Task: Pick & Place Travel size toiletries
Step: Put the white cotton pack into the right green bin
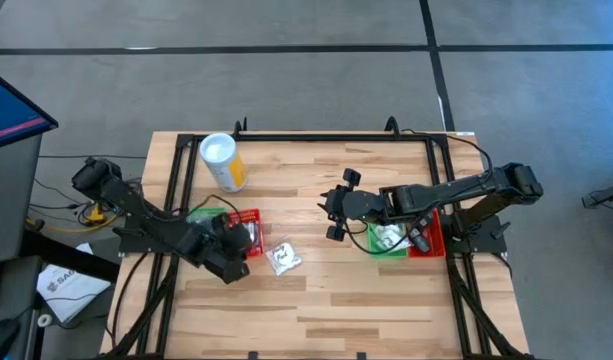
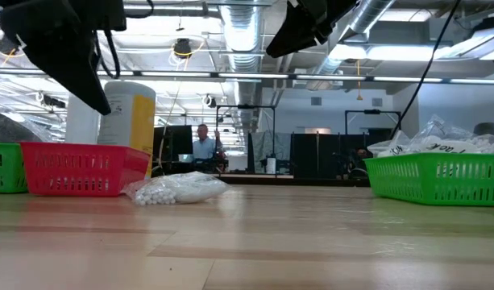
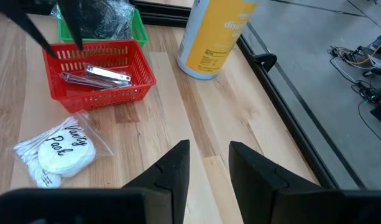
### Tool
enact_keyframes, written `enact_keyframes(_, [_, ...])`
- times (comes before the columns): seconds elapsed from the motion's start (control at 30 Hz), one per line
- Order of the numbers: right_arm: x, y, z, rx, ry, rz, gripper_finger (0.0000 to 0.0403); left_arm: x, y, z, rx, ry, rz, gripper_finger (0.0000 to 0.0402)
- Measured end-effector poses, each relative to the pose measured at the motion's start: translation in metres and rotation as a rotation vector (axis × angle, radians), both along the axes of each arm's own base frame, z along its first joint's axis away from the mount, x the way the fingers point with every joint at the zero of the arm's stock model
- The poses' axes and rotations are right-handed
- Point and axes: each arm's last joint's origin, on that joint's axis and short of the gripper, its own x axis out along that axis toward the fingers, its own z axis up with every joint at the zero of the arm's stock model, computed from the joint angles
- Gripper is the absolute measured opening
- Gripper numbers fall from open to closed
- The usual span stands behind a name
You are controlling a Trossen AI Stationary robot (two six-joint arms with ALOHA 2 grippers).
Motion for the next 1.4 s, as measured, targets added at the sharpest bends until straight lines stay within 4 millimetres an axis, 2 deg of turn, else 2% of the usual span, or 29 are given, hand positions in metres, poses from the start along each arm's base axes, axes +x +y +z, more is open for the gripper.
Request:
enact_keyframes(0.17, [0.0,0.0,0.0,0.0,0.0,0.0,0.0103,0.014,-0.002,-0.01,-0.012,0.018,-0.045,0.0143])
enact_keyframes(0.37, [0.0,0.0,0.0,0.0,0.0,0.0,0.0103,0.032,0.005,-0.017,-0.047,0.028,-0.106,0.0143])
enact_keyframes(0.67, [0.0,0.0,0.0,0.0,0.0,0.0,0.0103,0.051,0.027,-0.024,-0.077,0.039,-0.105,0.0143])
enact_keyframes(0.9, [0.0,0.0,0.0,0.006,-0.004,-0.004,0.0103,0.07,0.038,-0.034,-0.128,0.058,-0.172,0.0143])
enact_keyframes(1.13, [0.0,0.0,0.0,0.006,-0.004,-0.004,0.0103,0.084,0.053,-0.034,-0.154,0.058,-0.132,0.0143])
enact_keyframes(1.4, [0.0,0.0,0.0,0.006,-0.004,-0.004,0.0103,0.1,0.073,-0.053,-0.208,0.121,-0.106,0.0143])
